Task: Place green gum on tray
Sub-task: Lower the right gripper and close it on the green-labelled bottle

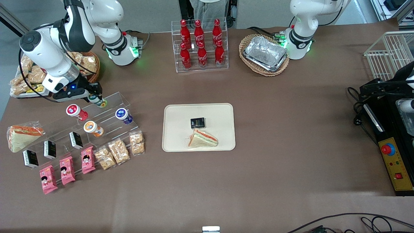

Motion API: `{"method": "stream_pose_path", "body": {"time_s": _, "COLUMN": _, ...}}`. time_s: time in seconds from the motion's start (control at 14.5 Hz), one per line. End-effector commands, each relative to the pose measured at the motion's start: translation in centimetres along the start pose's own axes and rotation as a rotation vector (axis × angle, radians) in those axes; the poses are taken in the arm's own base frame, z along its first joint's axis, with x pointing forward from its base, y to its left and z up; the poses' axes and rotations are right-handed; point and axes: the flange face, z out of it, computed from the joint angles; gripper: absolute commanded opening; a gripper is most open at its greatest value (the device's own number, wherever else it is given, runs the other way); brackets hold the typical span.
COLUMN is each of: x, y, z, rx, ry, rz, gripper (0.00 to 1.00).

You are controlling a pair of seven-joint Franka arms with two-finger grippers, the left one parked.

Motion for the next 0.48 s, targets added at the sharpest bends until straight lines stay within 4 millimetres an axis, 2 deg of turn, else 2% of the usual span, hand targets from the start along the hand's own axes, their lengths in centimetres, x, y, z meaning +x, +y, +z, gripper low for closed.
{"method": "stream_pose_path", "body": {"time_s": 0.0, "x": -0.3, "y": 0.0, "z": -0.2, "rx": 0.018, "ry": 0.022, "rz": 0.003, "gripper": 0.28}}
{"method": "stream_pose_path", "body": {"time_s": 0.14, "x": 0.3, "y": 0.1, "z": -1.0, "rx": 0.017, "ry": 0.031, "rz": 0.002, "gripper": 0.28}}
{"method": "stream_pose_path", "body": {"time_s": 0.21, "x": 1.1, "y": 0.1, "z": -2.2, "rx": 0.017, "ry": 0.034, "rz": 0.007, "gripper": 0.28}}
{"method": "stream_pose_path", "body": {"time_s": 0.41, "x": 4.6, "y": 0.4, "z": -7.5, "rx": 0.036, "ry": -0.03, "rz": 0.003, "gripper": 0.27}}
